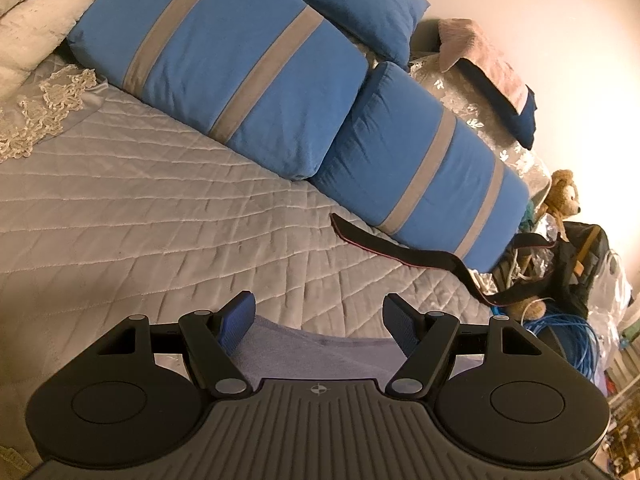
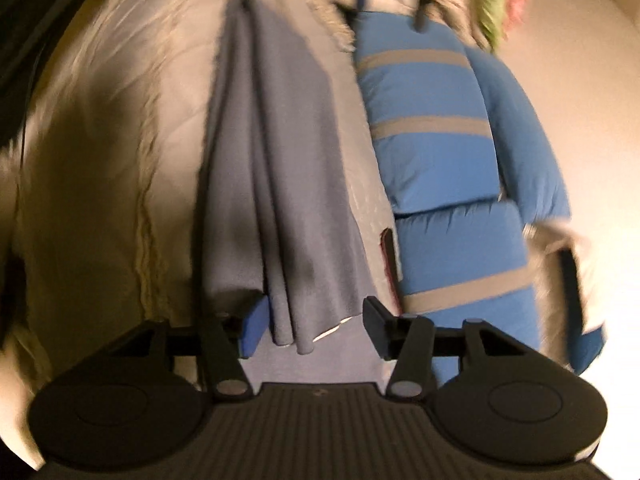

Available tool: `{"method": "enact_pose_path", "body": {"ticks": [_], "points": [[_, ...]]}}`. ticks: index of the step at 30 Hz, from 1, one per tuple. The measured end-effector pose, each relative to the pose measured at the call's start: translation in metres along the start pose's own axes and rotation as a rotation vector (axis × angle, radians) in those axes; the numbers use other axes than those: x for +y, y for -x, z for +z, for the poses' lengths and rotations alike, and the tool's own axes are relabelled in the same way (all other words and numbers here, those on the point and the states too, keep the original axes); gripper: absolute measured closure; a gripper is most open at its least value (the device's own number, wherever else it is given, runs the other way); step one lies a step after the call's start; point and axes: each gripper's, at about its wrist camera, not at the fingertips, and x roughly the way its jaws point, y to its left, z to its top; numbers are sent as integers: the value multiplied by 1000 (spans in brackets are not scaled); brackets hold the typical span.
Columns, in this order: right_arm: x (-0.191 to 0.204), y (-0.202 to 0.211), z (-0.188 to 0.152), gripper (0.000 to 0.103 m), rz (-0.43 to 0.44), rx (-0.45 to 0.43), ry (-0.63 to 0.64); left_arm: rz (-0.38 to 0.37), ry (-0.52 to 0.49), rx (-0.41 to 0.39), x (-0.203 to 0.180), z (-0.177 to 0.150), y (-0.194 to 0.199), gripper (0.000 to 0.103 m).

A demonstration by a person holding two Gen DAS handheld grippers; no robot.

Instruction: Fold clothes

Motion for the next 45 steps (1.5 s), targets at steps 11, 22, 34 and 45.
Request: {"method": "enact_pose_path", "body": {"ticks": [11, 22, 34, 45], "points": [[-4, -14, 10, 97, 96, 51, 20, -2, -1, 4, 1, 1, 0, 34], [-48, -5, -3, 99, -4, 22, 59, -6, -4, 5, 0, 0, 0, 34], [-77, -2, -46, 99, -56, 86, 114, -3, -9, 12, 0, -1, -2, 34], [-29, -1, -64, 46, 121, 151, 23, 10, -28, 39, -1, -3, -6, 34]]}}
